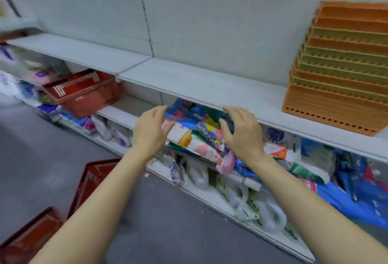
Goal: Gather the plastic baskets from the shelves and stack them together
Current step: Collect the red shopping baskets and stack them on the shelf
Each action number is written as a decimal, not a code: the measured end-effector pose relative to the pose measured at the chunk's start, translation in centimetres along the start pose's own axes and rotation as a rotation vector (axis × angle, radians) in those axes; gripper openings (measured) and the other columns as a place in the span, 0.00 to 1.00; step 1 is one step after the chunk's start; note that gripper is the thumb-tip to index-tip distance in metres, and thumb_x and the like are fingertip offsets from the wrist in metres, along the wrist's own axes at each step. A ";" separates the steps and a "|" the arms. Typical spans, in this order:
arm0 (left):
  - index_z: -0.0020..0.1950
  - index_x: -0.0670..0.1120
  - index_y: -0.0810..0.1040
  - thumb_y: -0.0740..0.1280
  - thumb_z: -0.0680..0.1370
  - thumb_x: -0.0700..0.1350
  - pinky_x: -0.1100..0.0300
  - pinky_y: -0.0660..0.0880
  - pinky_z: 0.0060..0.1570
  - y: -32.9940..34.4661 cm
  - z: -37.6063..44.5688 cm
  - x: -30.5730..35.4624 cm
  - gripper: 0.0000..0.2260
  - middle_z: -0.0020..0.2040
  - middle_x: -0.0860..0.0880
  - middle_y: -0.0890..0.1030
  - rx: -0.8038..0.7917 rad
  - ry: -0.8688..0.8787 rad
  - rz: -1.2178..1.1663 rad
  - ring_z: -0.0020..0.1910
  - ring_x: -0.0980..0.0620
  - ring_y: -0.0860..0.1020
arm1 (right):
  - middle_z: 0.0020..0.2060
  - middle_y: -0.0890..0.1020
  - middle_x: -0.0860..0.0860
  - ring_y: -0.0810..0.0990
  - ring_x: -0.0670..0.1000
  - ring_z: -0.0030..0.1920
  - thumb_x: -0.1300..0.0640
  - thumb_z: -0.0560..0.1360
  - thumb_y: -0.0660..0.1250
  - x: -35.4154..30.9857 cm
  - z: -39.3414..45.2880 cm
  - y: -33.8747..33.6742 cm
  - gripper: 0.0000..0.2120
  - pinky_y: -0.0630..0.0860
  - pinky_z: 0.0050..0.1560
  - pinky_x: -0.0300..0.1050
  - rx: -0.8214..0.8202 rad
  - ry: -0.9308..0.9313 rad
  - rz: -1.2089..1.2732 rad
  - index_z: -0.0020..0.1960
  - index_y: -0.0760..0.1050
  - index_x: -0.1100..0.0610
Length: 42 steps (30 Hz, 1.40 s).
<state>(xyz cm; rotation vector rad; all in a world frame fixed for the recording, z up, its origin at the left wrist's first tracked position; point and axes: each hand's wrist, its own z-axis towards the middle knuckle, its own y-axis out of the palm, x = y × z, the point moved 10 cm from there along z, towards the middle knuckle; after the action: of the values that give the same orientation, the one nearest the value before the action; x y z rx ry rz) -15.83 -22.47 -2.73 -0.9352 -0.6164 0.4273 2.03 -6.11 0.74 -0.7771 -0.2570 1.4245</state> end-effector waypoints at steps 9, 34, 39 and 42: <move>0.67 0.41 0.77 0.72 0.76 0.49 0.46 0.73 0.59 -2.2 -10.3 -20.5 0.22 0.63 0.40 0.80 -0.070 -0.243 0.100 0.59 0.37 0.78 | 0.47 0.82 0.56 0.80 0.59 0.48 0.54 0.73 0.61 -12.5 -4.4 17.4 0.15 0.73 0.49 0.51 -0.286 0.030 0.084 0.55 0.78 0.60; 0.68 0.40 0.77 0.71 0.76 0.50 0.45 0.74 0.61 10.8 -23.3 -63.1 0.23 0.64 0.40 0.80 -0.418 -0.718 0.205 0.62 0.38 0.78 | 0.43 0.84 0.54 0.83 0.58 0.42 0.62 0.67 0.72 -30.2 -13.7 60.1 0.13 0.79 0.44 0.50 -0.728 0.036 0.086 0.52 0.80 0.60; 0.69 0.40 0.76 0.70 0.77 0.50 0.45 0.75 0.61 17.4 -26.9 -69.9 0.23 0.66 0.40 0.78 -0.458 -0.828 0.180 0.63 0.38 0.77 | 0.42 0.84 0.55 0.83 0.58 0.40 0.57 0.69 0.61 -29.2 -18.3 68.7 0.16 0.80 0.42 0.51 -0.822 0.096 0.029 0.51 0.82 0.60; 0.71 0.40 0.73 0.67 0.79 0.50 0.45 0.73 0.64 23.0 -29.6 -72.8 0.23 0.68 0.40 0.77 -0.463 -0.923 0.086 0.65 0.38 0.75 | 0.40 0.84 0.55 0.83 0.57 0.39 0.54 0.71 0.56 -28.4 -21.0 73.0 0.20 0.80 0.42 0.50 -0.803 0.104 -0.004 0.51 0.83 0.60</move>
<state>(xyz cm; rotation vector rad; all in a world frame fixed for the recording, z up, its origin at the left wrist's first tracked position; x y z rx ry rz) -52.86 -71.07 -57.32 -1.1889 -1.5653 0.8254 -47.61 -43.08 -51.66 -1.4922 -0.7736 1.2590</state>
